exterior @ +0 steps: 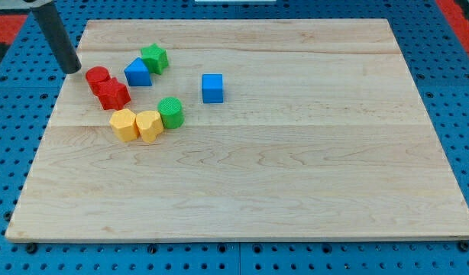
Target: Push the red blocks to the top of the yellow hexagon
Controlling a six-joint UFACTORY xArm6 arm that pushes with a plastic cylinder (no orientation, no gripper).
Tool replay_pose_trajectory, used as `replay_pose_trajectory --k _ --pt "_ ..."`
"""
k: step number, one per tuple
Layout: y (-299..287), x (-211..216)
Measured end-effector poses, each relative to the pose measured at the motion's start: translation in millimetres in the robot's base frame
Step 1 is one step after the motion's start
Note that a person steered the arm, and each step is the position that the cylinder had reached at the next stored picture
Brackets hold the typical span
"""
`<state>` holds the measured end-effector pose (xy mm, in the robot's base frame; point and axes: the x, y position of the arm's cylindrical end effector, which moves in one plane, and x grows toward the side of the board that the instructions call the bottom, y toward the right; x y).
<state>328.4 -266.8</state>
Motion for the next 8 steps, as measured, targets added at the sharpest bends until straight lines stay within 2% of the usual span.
replay_pose_trajectory --k 2,3,4,6,8 --pt "69.0 20.5" --pt "47.6 21.1" --pt "0.4 28.2" --pt "12.8 -41.8" --pt "106.2 -53.3"
